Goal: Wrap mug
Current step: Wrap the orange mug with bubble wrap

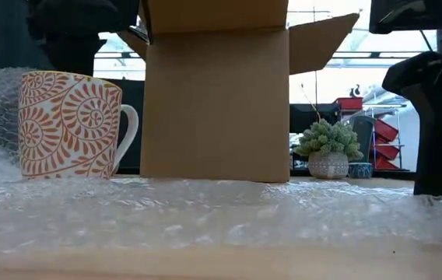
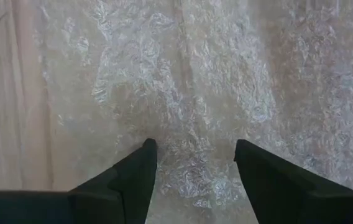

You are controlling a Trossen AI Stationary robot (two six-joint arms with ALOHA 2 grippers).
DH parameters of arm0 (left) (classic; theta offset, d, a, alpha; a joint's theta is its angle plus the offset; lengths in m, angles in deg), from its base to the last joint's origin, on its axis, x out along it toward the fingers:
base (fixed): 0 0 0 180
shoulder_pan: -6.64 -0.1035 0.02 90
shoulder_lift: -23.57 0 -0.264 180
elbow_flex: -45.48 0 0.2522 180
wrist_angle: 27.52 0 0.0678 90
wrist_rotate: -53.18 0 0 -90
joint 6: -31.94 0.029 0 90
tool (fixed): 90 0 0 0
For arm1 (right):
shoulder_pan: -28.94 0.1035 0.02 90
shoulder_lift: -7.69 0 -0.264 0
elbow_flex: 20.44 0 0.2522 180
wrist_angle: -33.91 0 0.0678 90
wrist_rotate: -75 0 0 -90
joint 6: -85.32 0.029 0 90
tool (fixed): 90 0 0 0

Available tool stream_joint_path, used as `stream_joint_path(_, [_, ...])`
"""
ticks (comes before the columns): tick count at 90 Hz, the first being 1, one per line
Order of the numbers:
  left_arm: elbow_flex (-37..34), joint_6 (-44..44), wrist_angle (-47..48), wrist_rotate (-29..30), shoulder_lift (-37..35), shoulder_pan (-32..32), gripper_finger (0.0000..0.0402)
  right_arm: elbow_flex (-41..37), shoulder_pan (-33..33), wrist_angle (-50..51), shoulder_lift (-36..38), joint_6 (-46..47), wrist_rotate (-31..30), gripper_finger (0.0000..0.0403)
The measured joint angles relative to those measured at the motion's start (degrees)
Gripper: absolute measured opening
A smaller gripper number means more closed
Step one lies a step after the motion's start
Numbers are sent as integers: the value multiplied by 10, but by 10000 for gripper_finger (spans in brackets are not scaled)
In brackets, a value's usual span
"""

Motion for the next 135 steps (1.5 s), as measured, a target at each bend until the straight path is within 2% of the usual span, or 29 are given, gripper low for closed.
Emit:
stream_joint_path(20, [9, -17, 24, 13, 0, 15, 0, 0, 0, 0, 0, 0, 1, 203])
stream_joint_path(36, [58, -44, 39, 64, -1, 57, 0, 0, 0, -12, 0, -5, 16, 203])
stream_joint_path(53, [127, -52, 41, 143, -1, 97, 0, 0, 0, -14, 0, -7, 16, 203])
stream_joint_path(63, [152, 0, 4, 198, -1, 116, 0, 0, 0, -15, 0, -7, 16, 203])
stream_joint_path(73, [152, 109, -106, 216, -1, 126, 0, 0, 0, -15, 0, -7, 16, 203])
stream_joint_path(85, [139, 255, -266, 215, 5, 129, 0, 0, 0, -15, 0, -7, 16, 203])
stream_joint_path(94, [138, 334, -327, 208, 24, 126, 0, 0, 0, -17, 0, -6, 16, 203])
stream_joint_path(108, [137, 359, -328, 186, 65, 112, 0, 0, 0, -21, 0, -6, 18, 203])
stream_joint_path(117, [137, 366, -342, 149, 98, 102, 0, 0, 0, -29, 0, -7, 19, 203])
stream_joint_path(135, [136, 455, -455, 50, 154, 76, 0, 0, 0, -29, 0, -7, 19, 203])
